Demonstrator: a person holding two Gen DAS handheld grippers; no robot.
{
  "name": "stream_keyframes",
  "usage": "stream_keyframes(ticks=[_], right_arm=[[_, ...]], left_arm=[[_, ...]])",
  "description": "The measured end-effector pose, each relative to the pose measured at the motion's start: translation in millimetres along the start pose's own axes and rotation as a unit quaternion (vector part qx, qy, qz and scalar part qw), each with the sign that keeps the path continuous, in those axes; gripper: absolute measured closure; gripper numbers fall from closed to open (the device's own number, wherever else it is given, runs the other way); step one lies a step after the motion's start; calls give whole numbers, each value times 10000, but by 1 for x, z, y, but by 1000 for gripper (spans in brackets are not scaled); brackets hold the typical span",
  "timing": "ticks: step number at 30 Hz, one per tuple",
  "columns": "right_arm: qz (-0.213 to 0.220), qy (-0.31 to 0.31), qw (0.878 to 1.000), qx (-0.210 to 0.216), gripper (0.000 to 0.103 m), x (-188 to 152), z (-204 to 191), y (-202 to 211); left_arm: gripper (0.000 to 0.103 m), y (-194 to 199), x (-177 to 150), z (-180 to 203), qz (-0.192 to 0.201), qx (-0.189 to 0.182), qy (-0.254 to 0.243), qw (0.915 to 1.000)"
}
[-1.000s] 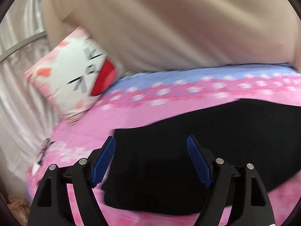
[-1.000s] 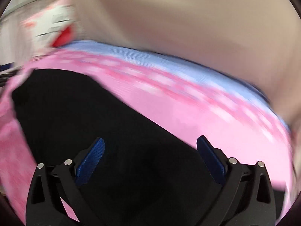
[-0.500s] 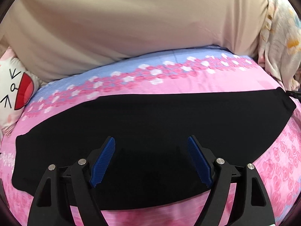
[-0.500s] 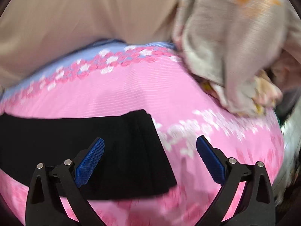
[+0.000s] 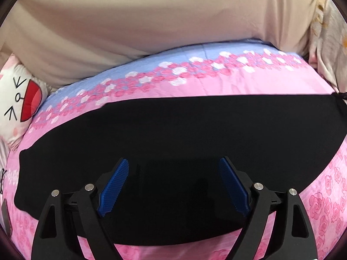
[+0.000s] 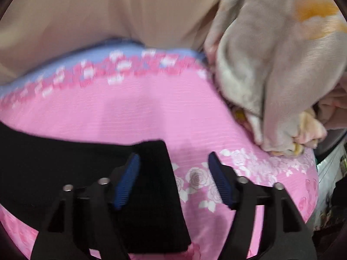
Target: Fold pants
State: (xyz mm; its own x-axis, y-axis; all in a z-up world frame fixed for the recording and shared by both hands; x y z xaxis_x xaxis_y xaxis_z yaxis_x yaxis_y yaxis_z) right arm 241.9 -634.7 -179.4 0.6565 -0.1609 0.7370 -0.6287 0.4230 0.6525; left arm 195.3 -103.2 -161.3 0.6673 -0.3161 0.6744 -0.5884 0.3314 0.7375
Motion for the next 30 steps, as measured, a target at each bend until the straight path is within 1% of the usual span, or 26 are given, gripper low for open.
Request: stream_keyframes(ticks=[2,3,4,5,6,7,9,10,11,12,13,14,15,16,18,19,21,23,26,27,29,30], right_arm=[[216,-157,9989,385,30,4,-13,33],[286,-133,9974,641,30,4,-26,47],[316,-61,9954,905,30,3,-43,57],[230,104,9926,1191,30,-5,-66,64],[100,263,9915,1267,30,-15,-82,62],[-61,432,9918,1202,30,-27,-95,55],[-601,721,9924,800,30,-55,-108,23],[-621,546,9937,763,27,-59,-107,20],[-645,243,9949,740,26,-55,-104,27],[-697,78,9947,755,26,-52,-103,34],[-633,-69,9948,797,26,-48,-106,46],[-447,-144,9952,862,14,-42,-115,67],[-213,-64,9959,871,5,-38,-129,87],[-78,2,9964,844,5,-36,-137,98],[278,190,9966,756,5,-34,-169,131],[392,241,9954,837,5,-37,-188,148],[420,312,9943,927,5,-43,-216,161],[307,504,9944,879,5,-57,-243,170],[320,761,9948,593,5,-72,-266,177],[345,802,9950,484,5,-73,-269,177],[398,751,9963,132,5,-79,-268,180],[427,732,9964,51,5,-82,-268,181]], left_arm=[[20,11,1,-21,108,155,107,9998],[20,15,1,-30,140,234,161,9995],[20,19,0,-47,176,393,253,9988],[20,21,-1,-56,175,492,305,9982],[20,22,-5,-74,146,641,410,9970],[20,21,-9,-87,109,700,483,9963],[20,21,-20,-115,40,928,671,9934],[20,21,-23,-122,19,961,692,9930],[20,23,-27,-128,-29,998,728,9923],[20,26,-27,-129,-24,982,734,9925],[20,30,-26,-128,39,906,699,9934],[20,35,-22,-125,138,836,649,9943],[20,37,-19,-121,204,818,605,9946],[20,40,-15,-117,280,793,557,9949],[19,39,-10,-107,320,710,485,9958],[19,39,-7,-100,331,667,458,9962],[17,38,-5,-90,331,599,423,9968],[17,36,-5,-82,292,480,413,9976],[17,37,-8,-72,287,324,444,9981],[17,37,-9,-70,272,280,481,9981],[17,36,-12,-68,212,221,521,9982],[17,36,-14,-67,200,221,526,9982]])
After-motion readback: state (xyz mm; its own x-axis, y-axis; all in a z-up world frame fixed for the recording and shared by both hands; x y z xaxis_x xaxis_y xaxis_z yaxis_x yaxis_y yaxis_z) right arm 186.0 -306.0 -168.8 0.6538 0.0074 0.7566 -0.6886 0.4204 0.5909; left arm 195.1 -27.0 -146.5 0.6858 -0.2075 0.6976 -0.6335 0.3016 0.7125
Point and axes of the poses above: each gripper's, at about its wrist camera, not at the fingertips, and y roughly against the way its jaws point, z to its right, x to its top, the point moved 9 cm from there along -y, roughly the way its jaws point, and after that the axes turned 15 degrees about -x, right-handed, at the moved point
